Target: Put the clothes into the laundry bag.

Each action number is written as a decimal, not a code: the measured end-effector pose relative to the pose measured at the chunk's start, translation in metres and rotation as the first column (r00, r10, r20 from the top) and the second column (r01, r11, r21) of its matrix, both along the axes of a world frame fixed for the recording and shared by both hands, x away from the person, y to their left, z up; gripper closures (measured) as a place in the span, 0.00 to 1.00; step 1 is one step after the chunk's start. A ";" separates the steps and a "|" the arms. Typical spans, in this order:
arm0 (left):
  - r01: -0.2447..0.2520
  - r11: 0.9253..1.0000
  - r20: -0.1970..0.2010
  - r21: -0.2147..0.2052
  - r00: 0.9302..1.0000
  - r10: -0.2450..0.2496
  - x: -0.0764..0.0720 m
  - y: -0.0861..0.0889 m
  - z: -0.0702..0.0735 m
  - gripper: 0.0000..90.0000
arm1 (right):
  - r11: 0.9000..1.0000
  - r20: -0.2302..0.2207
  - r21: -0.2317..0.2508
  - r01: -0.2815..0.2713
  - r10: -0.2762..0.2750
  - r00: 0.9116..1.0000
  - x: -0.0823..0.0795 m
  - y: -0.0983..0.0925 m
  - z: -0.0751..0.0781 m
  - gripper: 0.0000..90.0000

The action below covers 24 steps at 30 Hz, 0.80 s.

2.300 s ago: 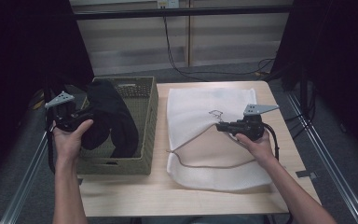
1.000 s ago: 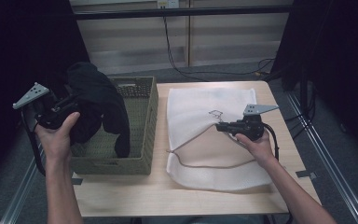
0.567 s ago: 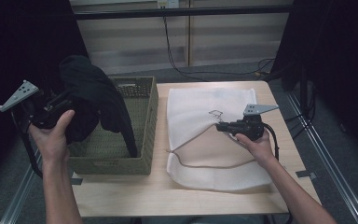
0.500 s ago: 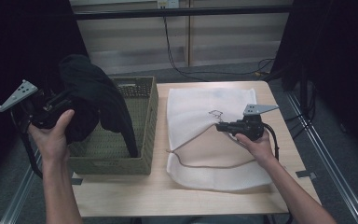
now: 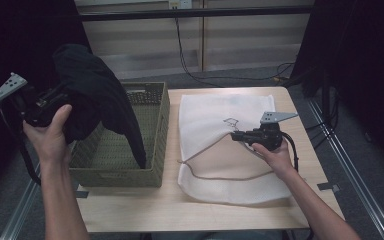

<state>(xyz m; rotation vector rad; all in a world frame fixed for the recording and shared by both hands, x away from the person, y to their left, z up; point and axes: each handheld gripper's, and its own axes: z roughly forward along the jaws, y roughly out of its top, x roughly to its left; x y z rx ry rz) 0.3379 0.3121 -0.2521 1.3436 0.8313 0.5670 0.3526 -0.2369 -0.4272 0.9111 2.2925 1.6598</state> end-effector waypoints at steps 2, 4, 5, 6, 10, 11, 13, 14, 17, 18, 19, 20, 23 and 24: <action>-0.006 1.000 0.006 -0.009 1.000 0.006 0.000 0.000 0.006 0.81 | 1.000 0.000 0.000 -0.001 0.001 1.000 0.000 0.000 0.000 0.97; -0.009 1.000 0.021 -0.015 1.000 0.009 0.000 0.001 0.015 0.81 | 1.000 0.000 -0.001 -0.001 0.001 1.000 0.000 0.000 0.000 0.97; -0.007 1.000 0.029 -0.024 1.000 0.008 0.000 0.001 0.017 0.81 | 1.000 0.001 -0.002 -0.001 0.001 1.000 0.000 0.000 0.000 0.97; -0.007 1.000 0.029 -0.024 1.000 0.008 0.000 0.001 0.017 0.81 | 1.000 0.001 -0.002 -0.001 0.001 1.000 0.000 0.000 0.000 0.97; -0.002 1.000 0.050 -0.031 0.999 0.004 -0.002 0.000 0.025 0.81 | 1.000 0.000 0.000 0.001 -0.001 1.000 0.000 -0.001 0.000 0.97; 0.001 0.999 0.057 -0.034 0.998 0.001 -0.002 -0.002 0.027 0.81 | 1.000 0.000 0.001 0.001 -0.001 1.000 0.000 -0.001 0.000 0.97; 0.001 0.999 0.067 -0.037 0.998 0.002 -0.002 -0.005 0.030 0.81 | 1.000 0.001 0.000 0.001 -0.001 1.000 0.000 -0.001 0.000 0.98; 0.001 0.999 0.067 -0.037 0.998 0.002 -0.002 -0.005 0.030 0.81 | 1.000 0.001 0.000 0.001 -0.001 1.000 0.000 -0.001 0.000 0.98; -0.014 1.000 0.082 -0.026 0.997 0.016 0.001 -0.009 0.037 0.81 | 1.000 0.001 0.001 0.001 -0.001 1.000 0.000 -0.001 0.000 0.97; -0.014 1.000 0.082 -0.026 0.997 0.016 0.001 -0.009 0.037 0.81 | 1.000 0.001 0.001 0.001 -0.001 1.000 0.000 -0.001 0.000 0.97; -0.006 1.000 0.085 -0.018 0.996 0.007 0.002 -0.009 0.040 0.81 | 1.000 0.001 0.003 0.000 0.000 1.000 0.000 -0.001 0.001 0.98; -0.006 1.000 0.085 -0.018 0.996 0.007 0.002 -0.009 0.040 0.81 | 1.000 0.001 0.003 0.000 0.000 1.000 0.000 -0.001 0.001 0.98; -0.011 1.000 0.098 -0.021 0.995 0.013 0.000 -0.009 0.047 0.81 | 1.000 0.002 0.004 0.001 -0.001 1.000 0.000 -0.001 0.001 0.97; -0.006 1.000 0.102 -0.017 0.995 0.007 0.000 -0.008 0.048 0.81 | 1.000 0.002 0.003 0.000 0.000 1.000 0.000 -0.001 0.001 0.98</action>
